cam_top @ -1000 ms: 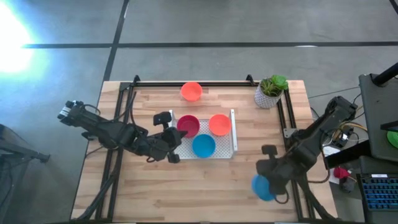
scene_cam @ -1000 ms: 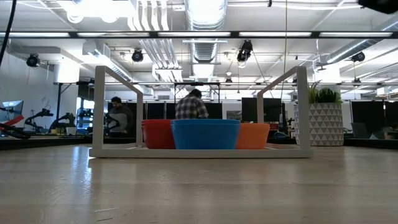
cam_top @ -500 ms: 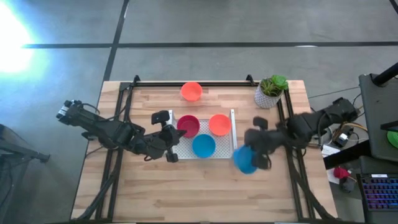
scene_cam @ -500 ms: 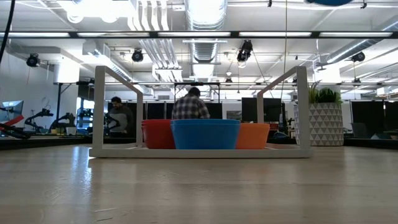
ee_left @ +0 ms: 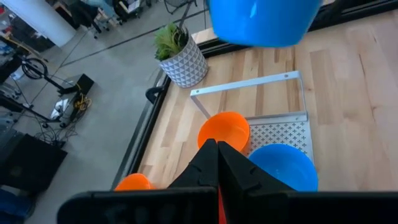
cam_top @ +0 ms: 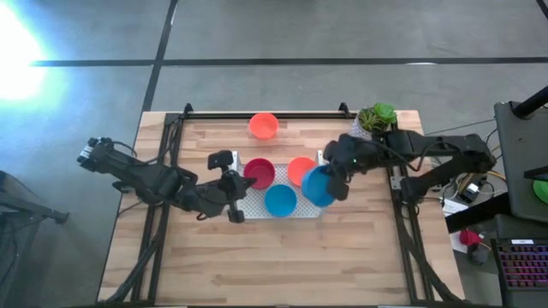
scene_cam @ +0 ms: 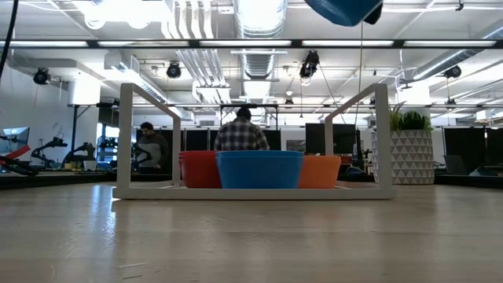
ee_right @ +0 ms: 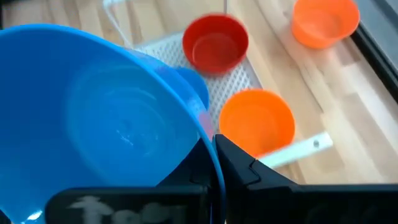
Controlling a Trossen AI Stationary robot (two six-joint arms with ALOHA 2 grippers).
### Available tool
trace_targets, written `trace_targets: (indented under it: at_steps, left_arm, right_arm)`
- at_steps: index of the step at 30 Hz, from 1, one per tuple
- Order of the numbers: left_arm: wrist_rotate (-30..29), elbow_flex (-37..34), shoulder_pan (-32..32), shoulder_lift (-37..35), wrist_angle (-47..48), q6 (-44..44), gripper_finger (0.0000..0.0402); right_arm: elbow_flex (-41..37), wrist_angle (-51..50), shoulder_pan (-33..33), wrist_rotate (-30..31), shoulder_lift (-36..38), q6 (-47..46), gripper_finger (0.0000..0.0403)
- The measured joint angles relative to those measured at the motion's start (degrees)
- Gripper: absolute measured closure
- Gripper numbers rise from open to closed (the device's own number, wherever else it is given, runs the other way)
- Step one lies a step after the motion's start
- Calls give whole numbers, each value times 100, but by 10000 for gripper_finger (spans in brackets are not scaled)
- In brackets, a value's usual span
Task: Pick & Place Mini bowls
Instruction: Stack the blue bowl on top of the blue bowls on the shelf
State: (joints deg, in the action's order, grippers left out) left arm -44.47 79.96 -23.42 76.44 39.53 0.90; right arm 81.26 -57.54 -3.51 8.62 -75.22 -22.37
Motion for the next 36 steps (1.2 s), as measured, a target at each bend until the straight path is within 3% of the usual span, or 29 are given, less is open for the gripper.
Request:
trace_targets:
  at_steps: [10,28,36]
  left_arm:
    - [-48,59,0,-326,11,-109,402]
    - [-44,44,0,-854,2,-106,402]
    - [-37,37,2,-811,43,-231,402]
  right_arm:
    - [-142,867,534,-13,-206,105,394]
    - [631,987,751,-679,-2357,1196,394]
    - [1057,991,869,-1335,-3388,1727,394]
